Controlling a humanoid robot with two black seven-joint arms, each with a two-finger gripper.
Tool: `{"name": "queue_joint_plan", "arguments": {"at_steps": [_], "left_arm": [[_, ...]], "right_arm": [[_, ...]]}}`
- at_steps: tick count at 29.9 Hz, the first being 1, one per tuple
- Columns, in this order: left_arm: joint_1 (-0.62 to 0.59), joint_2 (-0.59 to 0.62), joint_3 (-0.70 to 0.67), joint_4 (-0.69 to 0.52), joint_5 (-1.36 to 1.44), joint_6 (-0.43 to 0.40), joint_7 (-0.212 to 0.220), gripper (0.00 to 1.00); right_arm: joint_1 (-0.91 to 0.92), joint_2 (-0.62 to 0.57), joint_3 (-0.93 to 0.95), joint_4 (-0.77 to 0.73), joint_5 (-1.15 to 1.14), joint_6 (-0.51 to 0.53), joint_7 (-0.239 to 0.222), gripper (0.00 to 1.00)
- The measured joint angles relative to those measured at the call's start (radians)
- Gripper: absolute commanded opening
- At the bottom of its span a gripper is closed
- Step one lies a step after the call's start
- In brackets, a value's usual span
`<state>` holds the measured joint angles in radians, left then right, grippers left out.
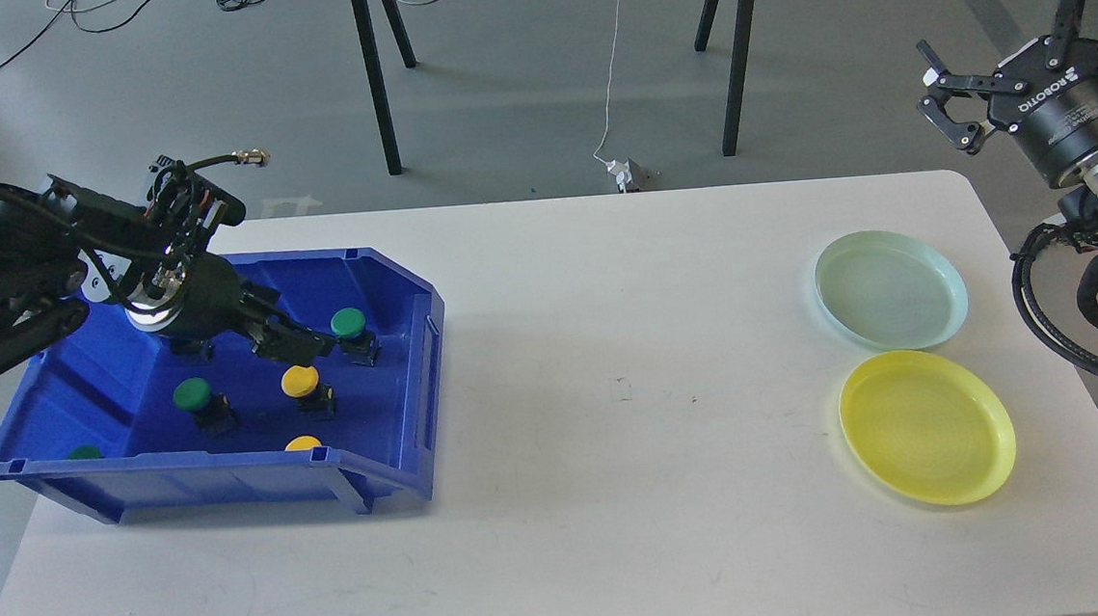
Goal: Pass button and place on color plate
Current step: 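Grasp a yellow-topped button in the bin with the left gripper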
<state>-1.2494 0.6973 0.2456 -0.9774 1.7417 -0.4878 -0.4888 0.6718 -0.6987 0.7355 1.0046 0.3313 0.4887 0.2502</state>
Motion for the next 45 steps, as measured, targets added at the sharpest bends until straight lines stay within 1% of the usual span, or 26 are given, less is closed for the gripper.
{"name": "queue_joint_plan", "arguments": {"at_steps": [15, 21, 28, 36, 37, 40, 42, 44, 45], "left_arm": [[0.084, -0.036, -0.011, 0.013, -0.002, -0.001, 0.000, 0.99], [0.099, -0.065, -0.013, 0.054, -0.006, 0.000, 0.000, 0.98], [0.110, -0.103, -0.012, 0.133, -0.009, 0.006, 0.000, 0.98], [0.132, -0.110, -0.009, 0.168, -0.009, 0.016, 0.000, 0.96], [0.134, -0.110, -0.009, 0.169, -0.009, 0.016, 0.000, 0.94], [0.139, -0.110, -0.009, 0.170, -0.008, 0.018, 0.000, 0.81], [0.140, -0.110, -0.007, 0.171, -0.006, 0.023, 0.000, 0.76], [0.140, -0.110, -0.005, 0.171, -0.003, 0.030, 0.000, 0.68], [0.141, -0.110, -0.003, 0.171, -0.002, 0.032, 0.000, 0.67]], "right_arm": [[-0.017, -0.005, -0.001, 0.000, 0.000, 0.000, 0.001, 0.99], [-0.026, -0.005, 0.001, 0.002, 0.000, 0.000, 0.001, 0.99], [-0.033, -0.005, 0.001, 0.002, 0.000, 0.000, 0.002, 0.99], [-0.046, -0.005, 0.001, 0.002, 0.000, 0.000, 0.004, 0.99], [-0.046, -0.005, 0.001, 0.002, 0.000, 0.000, 0.004, 0.99], [-0.048, -0.005, 0.002, 0.002, 0.000, 0.000, 0.004, 0.99], [-0.049, -0.005, 0.002, 0.002, 0.000, 0.000, 0.004, 0.99], [-0.049, -0.005, 0.002, 0.002, 0.000, 0.000, 0.004, 0.99], [-0.050, -0.005, 0.002, 0.002, 0.000, 0.000, 0.004, 0.99]]}}
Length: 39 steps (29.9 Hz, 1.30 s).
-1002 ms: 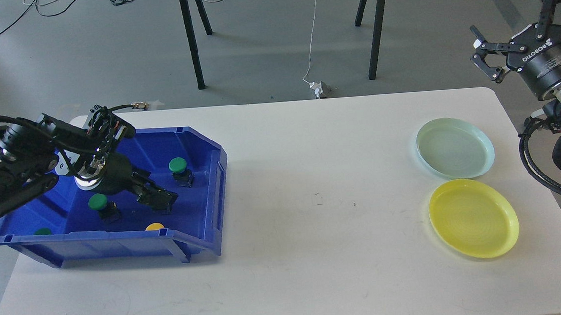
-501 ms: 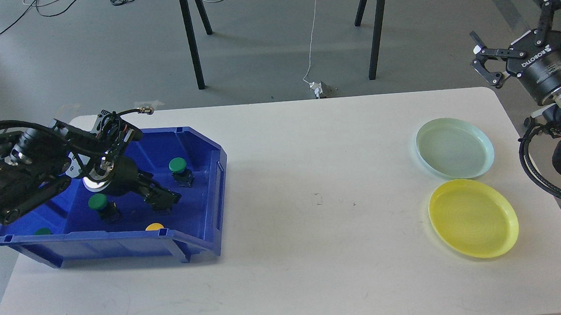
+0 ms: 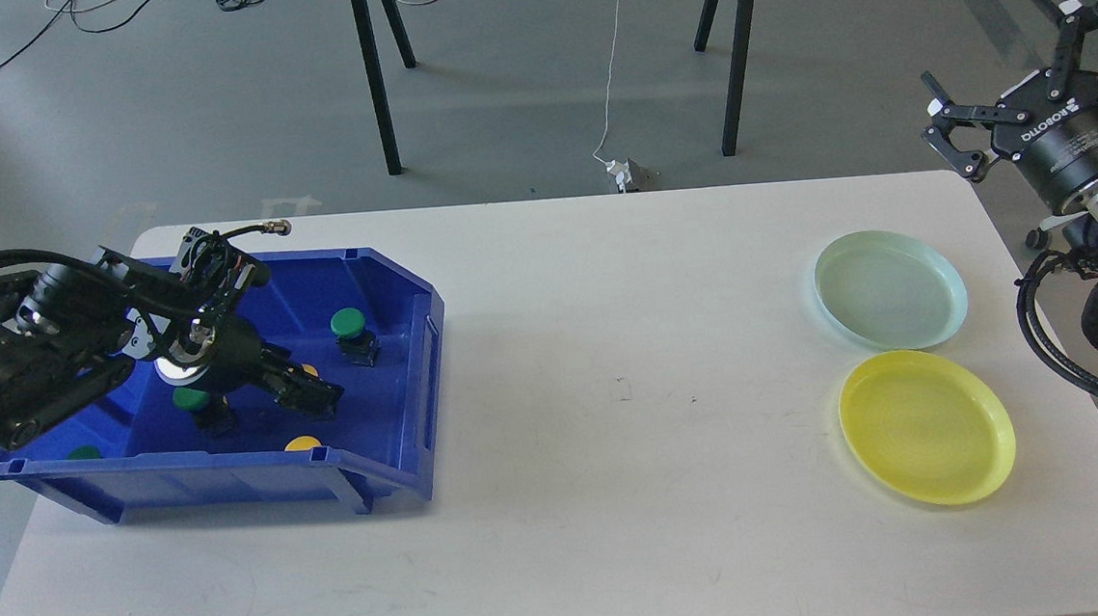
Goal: Pass button and place on color plate
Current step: 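Grasp a yellow-topped button in the bin with the left gripper, then lift the button out and extend it toward the right gripper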
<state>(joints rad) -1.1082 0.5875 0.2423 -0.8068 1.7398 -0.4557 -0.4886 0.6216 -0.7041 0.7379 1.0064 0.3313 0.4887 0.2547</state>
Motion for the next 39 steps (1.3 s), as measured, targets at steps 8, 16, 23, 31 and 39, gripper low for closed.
{"name": "queue_joint_plan", "arguments": {"at_steps": [8, 16, 23, 31, 39], "left_arm": [[0.003, 0.000, 0.002, 0.007, 0.003, 0.005, 0.000, 0.33], [0.005, 0.000, 0.002, 0.007, 0.003, 0.005, 0.000, 0.05], [-0.024, 0.040, -0.009, -0.045, -0.003, -0.002, 0.000, 0.05], [-0.112, 0.234, -0.093, -0.294, -0.010, -0.032, 0.000, 0.05], [-0.114, 0.448, -0.318, -0.592, -0.154, -0.033, 0.000, 0.07]], "right_arm": [[-0.007, 0.000, 0.000, 0.000, 0.000, 0.000, 0.000, 0.99], [-0.014, 0.000, 0.003, 0.000, 0.000, 0.000, 0.005, 0.99], [-0.016, 0.000, 0.006, 0.001, 0.000, 0.000, 0.007, 0.99], [-0.016, 0.000, 0.007, 0.000, 0.000, 0.000, 0.002, 0.99], [-0.050, -0.021, 0.008, 0.000, 0.000, 0.000, -0.062, 0.99]]}}
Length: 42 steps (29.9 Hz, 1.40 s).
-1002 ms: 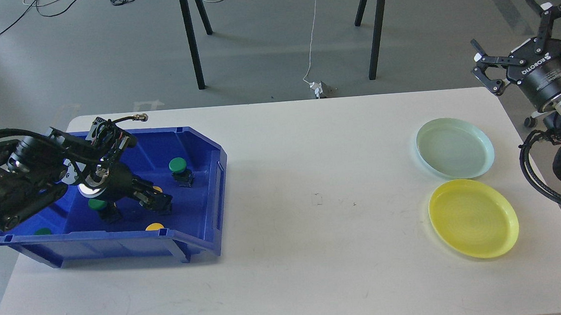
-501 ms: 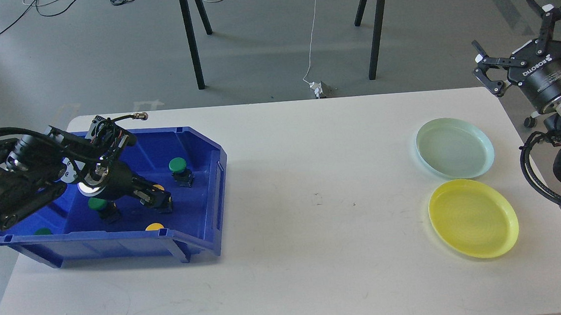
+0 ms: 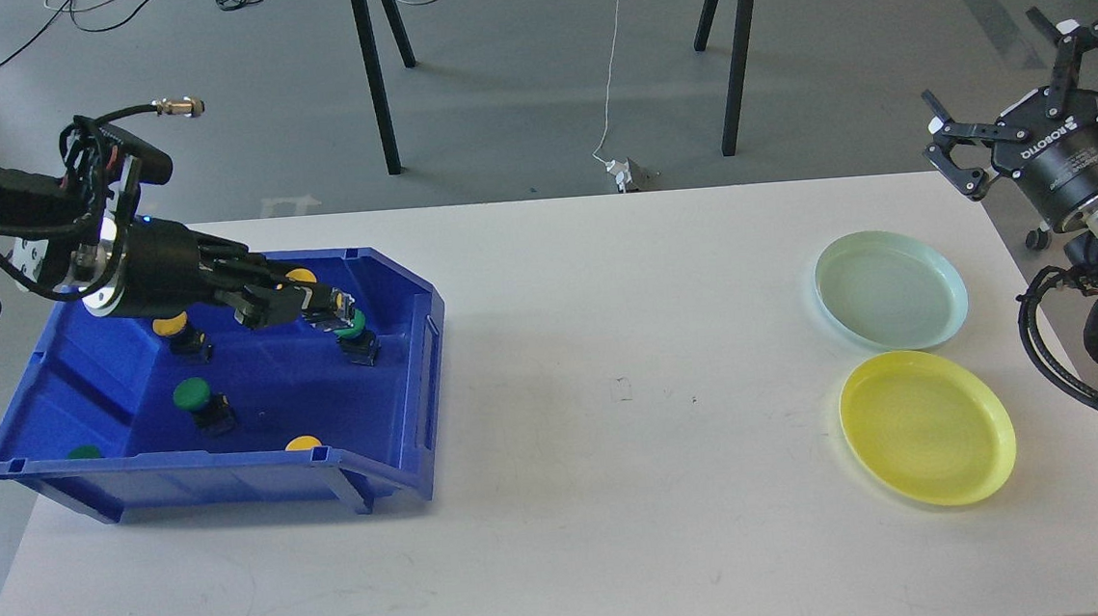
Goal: Pass button and place on color plate
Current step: 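Lift the button out and extend it toward the right gripper, then grasp the yellow button from the left gripper with the right gripper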
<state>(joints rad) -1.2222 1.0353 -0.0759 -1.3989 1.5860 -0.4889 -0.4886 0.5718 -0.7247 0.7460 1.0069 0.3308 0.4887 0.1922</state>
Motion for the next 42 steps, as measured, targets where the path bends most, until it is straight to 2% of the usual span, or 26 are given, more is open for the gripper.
{"name": "queue_joint_plan", "arguments": {"at_steps": [2, 4, 7, 10, 14, 18, 23, 29, 37, 42], "left_arm": [[0.003, 0.033, -0.052, -0.052, -0.107, 0.000, 0.000, 0.07], [0.005, 0.038, -0.086, -0.075, -0.214, 0.000, 0.000, 0.07], [0.007, -0.013, -0.107, -0.087, -0.385, 0.000, 0.000, 0.07], [0.020, -0.118, -0.114, -0.073, -0.552, 0.000, 0.000, 0.07], [0.064, -0.305, -0.136, 0.022, -0.734, 0.000, 0.000, 0.07], [0.117, -0.474, -0.180, 0.147, -0.797, 0.001, 0.000, 0.07], [0.168, -0.601, -0.190, 0.279, -0.802, 0.000, 0.000, 0.07], [0.199, -0.644, -0.197, 0.311, -0.799, 0.000, 0.000, 0.07], [0.201, -0.646, -0.196, 0.314, -0.797, 0.000, 0.000, 0.07], [0.201, -0.646, -0.196, 0.314, -0.797, 0.000, 0.000, 0.07]], "right_arm": [[-0.004, -0.008, 0.001, 0.000, 0.000, 0.000, -0.053, 0.99], [-0.006, -0.011, 0.001, 0.002, -0.003, 0.000, -0.078, 0.99], [-0.008, -0.025, 0.001, 0.011, -0.034, 0.000, -0.086, 0.99], [-0.009, -0.045, 0.001, 0.043, -0.083, 0.000, -0.086, 0.99], [-0.018, -0.079, 0.000, 0.163, -0.195, 0.000, -0.084, 0.99], [-0.037, -0.090, 0.000, 0.317, -0.291, 0.000, -0.080, 0.99], [-0.042, -0.089, -0.012, 0.447, -0.308, 0.000, -0.067, 0.99], [-0.044, -0.038, -0.050, 0.493, -0.309, 0.000, -0.003, 0.99], [-0.031, 0.094, -0.082, 0.478, -0.317, 0.000, 0.009, 0.99], [-0.023, 0.118, -0.114, 0.472, -0.318, -0.005, 0.009, 0.99]]}}
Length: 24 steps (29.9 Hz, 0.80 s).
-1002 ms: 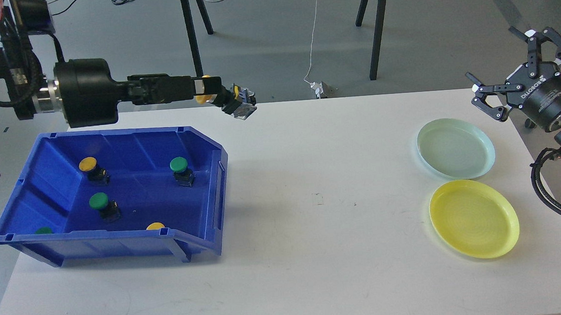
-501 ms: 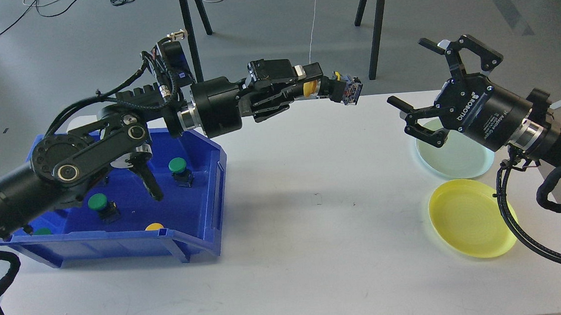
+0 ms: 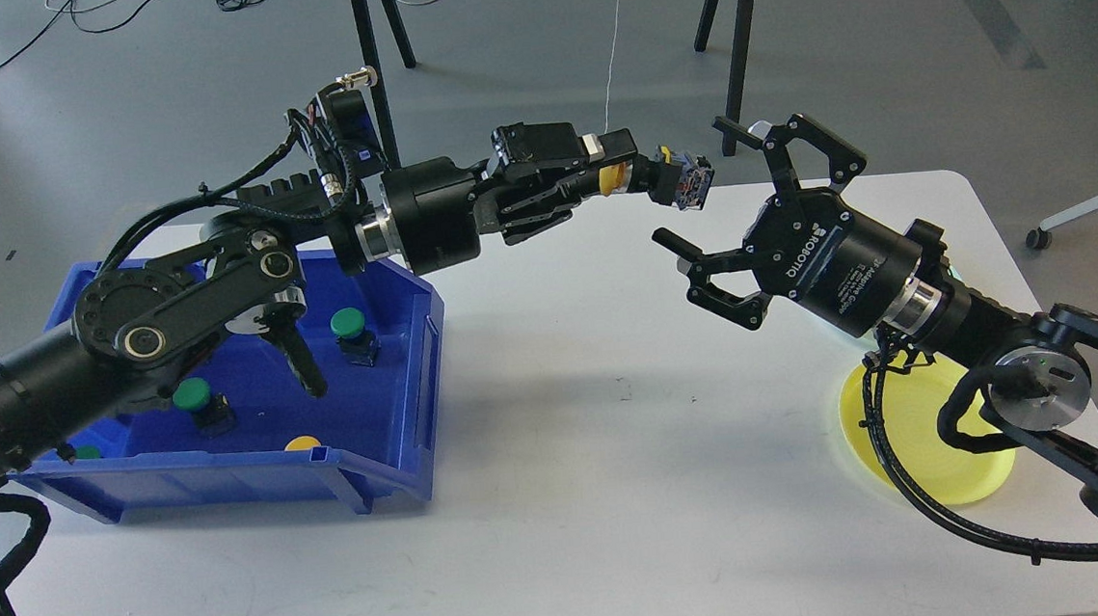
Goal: Pass button and place on color plate
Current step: 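Grasp the yellow button from the left gripper with the right gripper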
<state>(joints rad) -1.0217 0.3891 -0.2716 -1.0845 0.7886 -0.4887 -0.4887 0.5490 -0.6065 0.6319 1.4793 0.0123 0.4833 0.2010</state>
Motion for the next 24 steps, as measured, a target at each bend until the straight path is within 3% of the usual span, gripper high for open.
{"name": "queue_joint_plan", "arguments": {"at_steps": [5, 10, 13, 18, 24], "left_arm": [[0.000, -0.001, 0.000, 0.000, 0.000, 0.000, 0.000, 0.07], [0.000, -0.001, 0.000, 0.000, 0.001, 0.000, 0.000, 0.07], [0.000, -0.001, 0.000, 0.000, 0.001, 0.000, 0.000, 0.07], [0.000, -0.001, 0.000, 0.000, 0.002, 0.000, 0.000, 0.07], [0.000, -0.001, 0.000, 0.000, 0.003, 0.000, -0.001, 0.07]], "right_arm": [[0.000, 0.009, -0.003, -0.001, 0.002, -0.013, 0.003, 0.91], [-0.001, 0.014, -0.002, 0.000, 0.002, -0.030, 0.018, 0.77], [-0.001, 0.016, -0.002, 0.002, 0.002, -0.031, 0.021, 0.59], [0.000, 0.016, -0.001, 0.005, 0.001, -0.031, 0.021, 0.16], [0.000, 0.016, 0.000, 0.010, -0.001, -0.039, 0.021, 0.01]]}}
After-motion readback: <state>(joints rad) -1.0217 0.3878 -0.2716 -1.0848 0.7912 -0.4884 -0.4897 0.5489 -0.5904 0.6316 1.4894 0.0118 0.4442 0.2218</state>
